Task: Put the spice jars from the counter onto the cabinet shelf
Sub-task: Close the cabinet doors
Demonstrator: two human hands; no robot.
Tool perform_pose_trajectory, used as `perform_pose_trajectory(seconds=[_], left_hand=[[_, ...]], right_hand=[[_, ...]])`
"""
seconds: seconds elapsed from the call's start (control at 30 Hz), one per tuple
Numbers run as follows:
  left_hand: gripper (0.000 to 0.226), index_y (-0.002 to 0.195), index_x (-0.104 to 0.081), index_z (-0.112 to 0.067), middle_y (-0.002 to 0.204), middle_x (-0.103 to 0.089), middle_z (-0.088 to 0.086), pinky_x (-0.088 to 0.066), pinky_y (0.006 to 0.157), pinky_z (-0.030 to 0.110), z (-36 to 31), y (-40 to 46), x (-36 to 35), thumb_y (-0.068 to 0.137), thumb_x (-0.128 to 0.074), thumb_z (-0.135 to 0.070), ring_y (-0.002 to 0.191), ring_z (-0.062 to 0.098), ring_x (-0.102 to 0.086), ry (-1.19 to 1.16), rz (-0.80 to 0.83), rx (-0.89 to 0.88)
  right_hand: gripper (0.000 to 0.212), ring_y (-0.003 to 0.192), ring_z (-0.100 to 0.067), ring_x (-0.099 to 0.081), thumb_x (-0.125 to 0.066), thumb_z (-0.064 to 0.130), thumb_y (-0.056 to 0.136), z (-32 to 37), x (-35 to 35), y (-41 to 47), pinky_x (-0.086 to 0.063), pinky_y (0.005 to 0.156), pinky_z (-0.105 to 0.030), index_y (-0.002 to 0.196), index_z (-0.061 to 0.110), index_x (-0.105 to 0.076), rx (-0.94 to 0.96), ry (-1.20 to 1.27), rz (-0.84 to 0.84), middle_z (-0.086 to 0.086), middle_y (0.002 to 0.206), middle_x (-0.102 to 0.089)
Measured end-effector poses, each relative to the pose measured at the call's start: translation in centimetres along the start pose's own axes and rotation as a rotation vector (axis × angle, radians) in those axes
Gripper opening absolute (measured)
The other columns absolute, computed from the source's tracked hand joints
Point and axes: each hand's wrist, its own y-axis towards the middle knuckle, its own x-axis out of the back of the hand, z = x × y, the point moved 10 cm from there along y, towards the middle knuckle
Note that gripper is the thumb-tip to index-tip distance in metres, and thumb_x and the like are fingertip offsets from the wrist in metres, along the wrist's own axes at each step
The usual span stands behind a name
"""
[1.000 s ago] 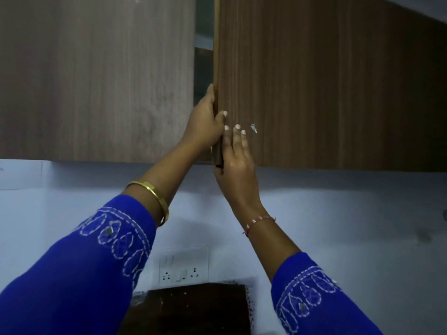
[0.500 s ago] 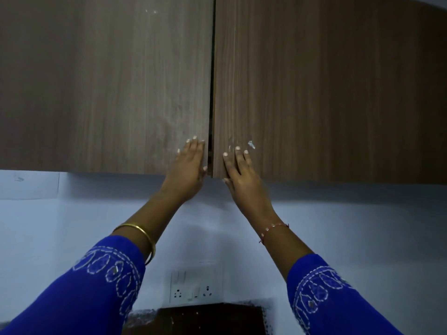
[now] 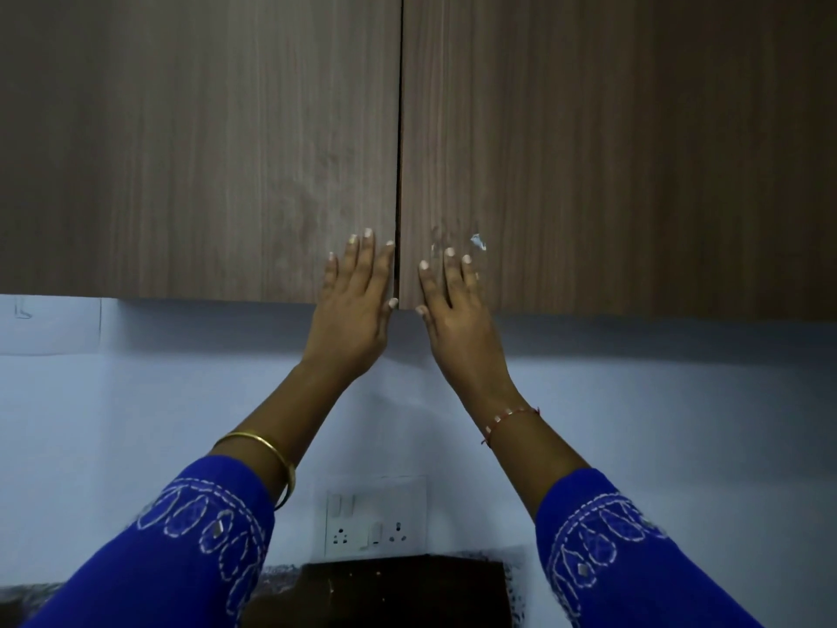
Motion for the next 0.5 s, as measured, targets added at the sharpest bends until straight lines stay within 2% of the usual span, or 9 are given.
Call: perform_pose_trajectory(seconds=[0.13, 0.27, 0.43, 0.5], left_hand=[[0.059, 0.148, -0.011, -0.013, 0.156, -0.006, 0.019, 0.007, 0.115, 0.041, -0.14, -0.02, -0.22, 0.093, -0.021, -0.031, 0.144, 0.029, 0.002, 0.035, -0.023, -0.011], [0.056, 0.147, -0.018, -0.014, 0.155, -0.013, 0.021, 0.014, 0.114, 0.036, -0.18, -0.16, -0.6, 0.094, -0.024, -0.032, 0.143, 0.034, -0.006, 0.124, -0.05, -0.032], [0.057, 0.147, -0.016, -0.013, 0.155, -0.013, 0.021, 0.007, 0.116, 0.044, -0.3, -0.31, -0.81, 0.094, -0.022, -0.034, 0.144, 0.037, -0.008, 0.174, -0.029, -0.034], [0.058, 0.148, -0.013, -0.013, 0.156, -0.009, 0.02, 0.002, 0.115, 0.047, -0.38, -0.34, -0.77, 0.094, -0.02, -0.035, 0.144, 0.036, -0.005, 0.166, 0.009, -0.034]], right_hand=[[0.048, 0.124, -0.044, -0.048, -0.04, 0.024, 0.089, -0.08, -0.61, 0.08, -0.041, 0.1, -0.047, 0.129, 0.002, -0.053, -0.012, 0.008, 0.009, -0.028, 0.133, -0.052], [0.047, 0.125, -0.045, -0.047, -0.042, 0.023, 0.089, -0.28, -0.83, -0.09, -0.04, 0.101, -0.047, 0.13, 0.002, -0.052, -0.026, 0.018, -0.008, -0.028, 0.134, -0.05], [0.052, 0.125, -0.046, -0.047, -0.068, 0.014, 0.083, -0.47, -1.09, -0.17, -0.039, 0.101, -0.049, 0.13, 0.001, -0.052, -0.047, 0.039, 0.014, -0.028, 0.134, -0.05], [0.054, 0.124, -0.046, -0.047, -0.071, 0.012, 0.08, -0.48, -1.13, -0.11, -0.041, 0.099, -0.049, 0.129, 0.001, -0.052, -0.068, 0.064, 0.053, -0.029, 0.133, -0.05]])
